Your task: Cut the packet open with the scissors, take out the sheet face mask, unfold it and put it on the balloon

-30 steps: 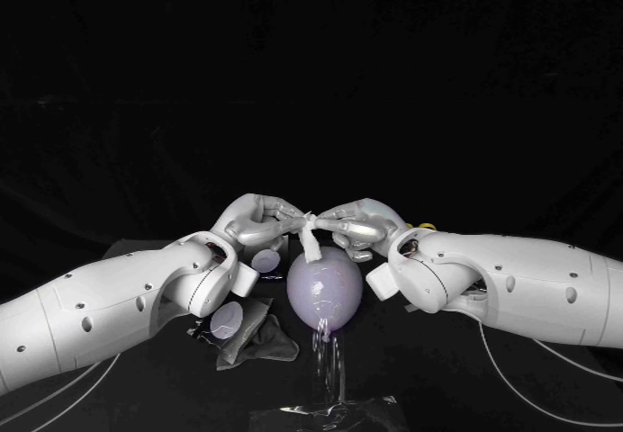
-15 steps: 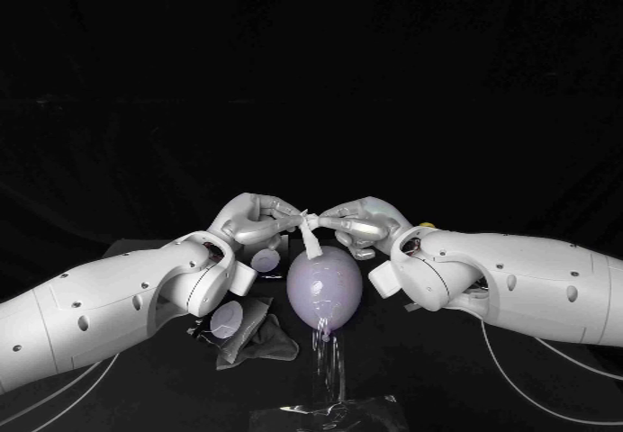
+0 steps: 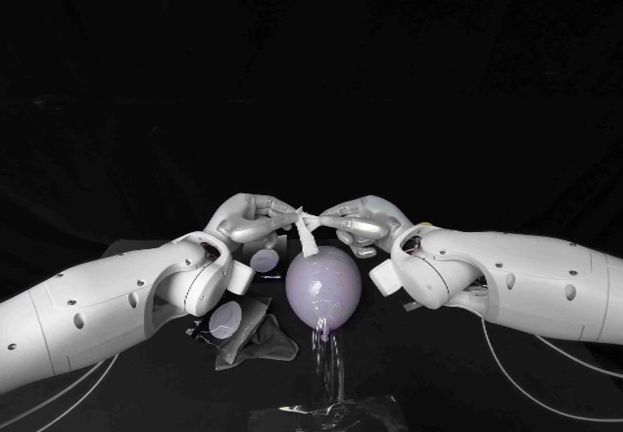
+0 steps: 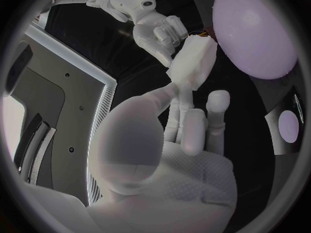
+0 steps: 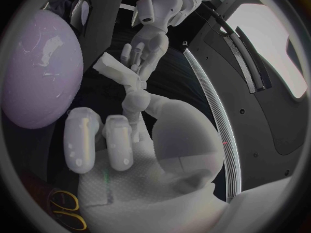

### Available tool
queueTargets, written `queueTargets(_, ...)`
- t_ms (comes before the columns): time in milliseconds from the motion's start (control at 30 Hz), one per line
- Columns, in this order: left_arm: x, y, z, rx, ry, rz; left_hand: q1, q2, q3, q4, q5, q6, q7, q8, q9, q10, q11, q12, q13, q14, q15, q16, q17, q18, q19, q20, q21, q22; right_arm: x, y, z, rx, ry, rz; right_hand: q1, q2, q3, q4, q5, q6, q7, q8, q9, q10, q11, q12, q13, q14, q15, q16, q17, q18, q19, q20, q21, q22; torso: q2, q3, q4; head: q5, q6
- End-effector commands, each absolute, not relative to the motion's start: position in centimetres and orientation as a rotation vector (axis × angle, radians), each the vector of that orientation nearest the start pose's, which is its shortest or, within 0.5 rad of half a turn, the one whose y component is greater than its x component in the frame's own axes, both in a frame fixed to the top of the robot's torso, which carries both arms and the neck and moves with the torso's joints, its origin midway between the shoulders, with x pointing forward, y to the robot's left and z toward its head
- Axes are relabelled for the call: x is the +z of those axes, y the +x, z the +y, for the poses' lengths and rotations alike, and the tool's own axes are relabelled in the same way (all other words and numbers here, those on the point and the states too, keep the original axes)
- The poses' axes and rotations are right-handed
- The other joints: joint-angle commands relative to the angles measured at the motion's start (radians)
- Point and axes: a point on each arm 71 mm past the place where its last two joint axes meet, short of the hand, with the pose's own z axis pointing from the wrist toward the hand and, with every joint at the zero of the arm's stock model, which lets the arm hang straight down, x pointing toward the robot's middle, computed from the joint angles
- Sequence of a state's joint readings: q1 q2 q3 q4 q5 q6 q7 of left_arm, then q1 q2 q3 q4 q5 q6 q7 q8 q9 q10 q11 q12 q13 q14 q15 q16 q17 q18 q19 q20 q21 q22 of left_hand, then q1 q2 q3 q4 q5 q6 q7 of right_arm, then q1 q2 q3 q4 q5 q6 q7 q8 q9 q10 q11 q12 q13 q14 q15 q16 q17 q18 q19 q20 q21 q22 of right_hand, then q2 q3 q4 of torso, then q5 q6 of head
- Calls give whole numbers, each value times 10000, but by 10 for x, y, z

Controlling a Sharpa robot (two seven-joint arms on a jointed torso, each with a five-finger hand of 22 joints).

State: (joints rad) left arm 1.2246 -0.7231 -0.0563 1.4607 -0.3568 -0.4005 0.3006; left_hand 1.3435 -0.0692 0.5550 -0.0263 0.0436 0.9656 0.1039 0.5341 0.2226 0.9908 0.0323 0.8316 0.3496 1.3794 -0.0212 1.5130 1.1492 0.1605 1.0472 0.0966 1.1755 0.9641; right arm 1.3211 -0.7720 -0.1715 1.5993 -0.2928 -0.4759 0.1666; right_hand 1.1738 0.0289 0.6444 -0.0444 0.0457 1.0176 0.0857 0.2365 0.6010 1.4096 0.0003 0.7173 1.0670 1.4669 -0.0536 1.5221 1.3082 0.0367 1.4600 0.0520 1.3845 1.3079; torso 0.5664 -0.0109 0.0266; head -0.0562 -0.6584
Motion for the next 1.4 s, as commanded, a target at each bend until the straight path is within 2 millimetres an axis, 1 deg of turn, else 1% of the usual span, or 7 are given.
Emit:
queueTargets(33,-172,501,163,-14299,-7759,15198,-94,-75,36,4,46,-70,19,71,246,-46,-15,-19,-14,15,-16,31,-92,-139,-39,-36,40,11,-170,476,-156,13047,7799,16617,9,74,31,-33,28,168,-74,441,598,50,-10,-13,7,844,-64,42,2034,50,149,1,49,2078,-6,5,4,-3,5)
queueTargets(233,-174,500,160,-14475,-7821,15544,-133,-260,-63,-75,46,-152,34,87,248,-237,29,-180,-81,-90,18,5,-290,-103,-237,-37,-72,-154,-169,476,-154,13070,7741,16624,9,74,31,-33,28,168,-74,441,598,50,-10,-13,7,844,-64,42,2034,50,149,1,49,2078,-4,4,2,-10,2)
queueTargets(667,-181,498,155,-14449,-7745,16916,-1180,-1345,-967,304,48,-1007,371,-508,-90,-790,443,-379,-157,-823,387,-201,-1471,64,-1260,171,-832,-1095,-168,473,-152,13177,8097,16387,13,73,44,-55,28,161,-77,459,616,60,-14,9,18,850,-67,55,2050,43,165,-3,81,2087,-1,7,-4,-23,-14)
queueTargets(833,-183,498,155,-14186,-7770,17288,-1550,-1487,-1275,554,50,-1107,443,-554,-125,-897,518,-342,-137,-930,457,-221,-1621,93,-1395,232,-957,-1237,-167,471,-152,13246,8100,16347,13,73,46,-59,28,161,-78,464,620,64,-15,19,24,851,-68,57,2054,42,170,-4,89,2090,-7,10,-4,-36,-12)
queueTargets(1133,-186,498,155,-13747,-7889,17592,-1704,-1416,-1739,972,48,-1155,457,-508,-150,-1054,543,-124,-45,-997,500,-192,-1687,130,-1404,338,-1040,-1304,-167,469,-151,13319,8079,16378,14,71,52,-69,29,161,-80,476,631,73,-17,45,38,854,-70,62,2060,37,181,-6,109,2096,1,8,1,-20,-5)
queueTargets(1267,-186,499,156,-13640,-8026,17481,-2007,-1271,-2074,1493,46,-1094,434,-432,-151,-1051,525,41,8,-964,490,-158,-1667,122,-1287,350,-995,-1243,-167,470,-150,13277,8046,16470,14,70,59,-82,28,161,-83,491,645,83,-19,64,48,859,-73,72,2074,36,184,-8,116,2097,-4,4,-1,-28,1)
queueTargets(1400,-185,499,157,-13645,-8128,17185,-2173,-1314,-2386,1844,43,-1069,423,-364,-145,-1062,515,158,47,-956,481,-144,-1679,120,-1252,347,-995,-1244,-168,471,-150,13192,8006,16566,14,68,61,-87,28,160,-84,495,649,79,-20,34,30,857,-73,67,2066,38,179,-9,106,2094,-3,3,1,-28,12)
